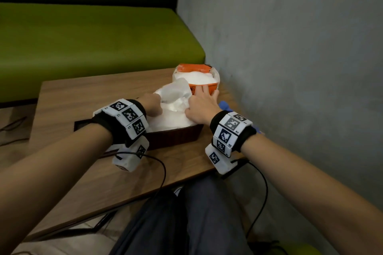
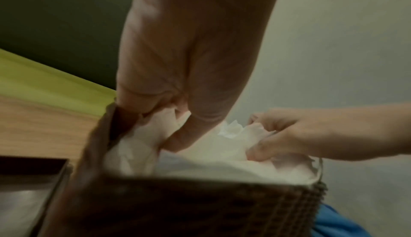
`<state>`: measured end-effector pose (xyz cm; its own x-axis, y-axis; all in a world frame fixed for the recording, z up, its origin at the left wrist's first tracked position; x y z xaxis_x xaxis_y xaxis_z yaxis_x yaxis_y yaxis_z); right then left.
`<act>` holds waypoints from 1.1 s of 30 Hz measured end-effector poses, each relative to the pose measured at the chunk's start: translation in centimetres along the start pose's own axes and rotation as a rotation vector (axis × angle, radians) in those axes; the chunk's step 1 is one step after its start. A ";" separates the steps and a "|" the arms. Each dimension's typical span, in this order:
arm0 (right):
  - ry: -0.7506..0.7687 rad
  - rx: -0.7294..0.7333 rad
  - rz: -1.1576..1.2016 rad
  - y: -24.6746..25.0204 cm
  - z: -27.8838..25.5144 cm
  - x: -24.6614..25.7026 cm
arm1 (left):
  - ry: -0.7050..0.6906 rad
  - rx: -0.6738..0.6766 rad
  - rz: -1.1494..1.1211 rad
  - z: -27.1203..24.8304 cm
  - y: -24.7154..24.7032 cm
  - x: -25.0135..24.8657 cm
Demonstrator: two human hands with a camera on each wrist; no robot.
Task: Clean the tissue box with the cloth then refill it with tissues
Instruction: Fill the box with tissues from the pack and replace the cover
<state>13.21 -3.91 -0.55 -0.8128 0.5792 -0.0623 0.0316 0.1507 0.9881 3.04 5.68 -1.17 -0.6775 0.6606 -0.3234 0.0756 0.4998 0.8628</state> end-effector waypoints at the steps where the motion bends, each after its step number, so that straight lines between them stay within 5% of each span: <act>1: -0.005 0.007 0.014 -0.5 0.1 0.0 | 0.007 0.026 0.029 0.0 -0.3 -0.2; 10: -0.057 0.201 0.209 -1.7 0.6 -1.0 | -0.012 0.114 0.114 0.3 -0.2 0.0; 15: -0.078 -0.169 0.452 0.3 1.3 -1.4 | -0.017 0.038 0.074 0.2 0.0 0.5; 19: -0.003 -0.088 0.308 -0.1 2.0 -0.7 | -0.032 0.023 0.078 0.0 -0.2 0.5; 33: 0.132 -0.139 0.737 1.0 1.6 -0.6 | 0.032 0.087 0.068 0.3 -0.6 0.7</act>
<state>14.66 -2.81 0.24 -0.6729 0.3887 0.6294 0.5268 -0.3456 0.7766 2.76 5.99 -2.01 -0.6917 0.6771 -0.2511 0.1848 0.5020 0.8449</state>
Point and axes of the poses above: each hand's wrist, its own z-axis towards the middle knuckle, its own y-axis out of the back of the hand, x = y × z, the point moved 1 cm from there along z, towards the middle knuckle, and after that the axes turned 9 degrees about -y, right-handed, at the moved point
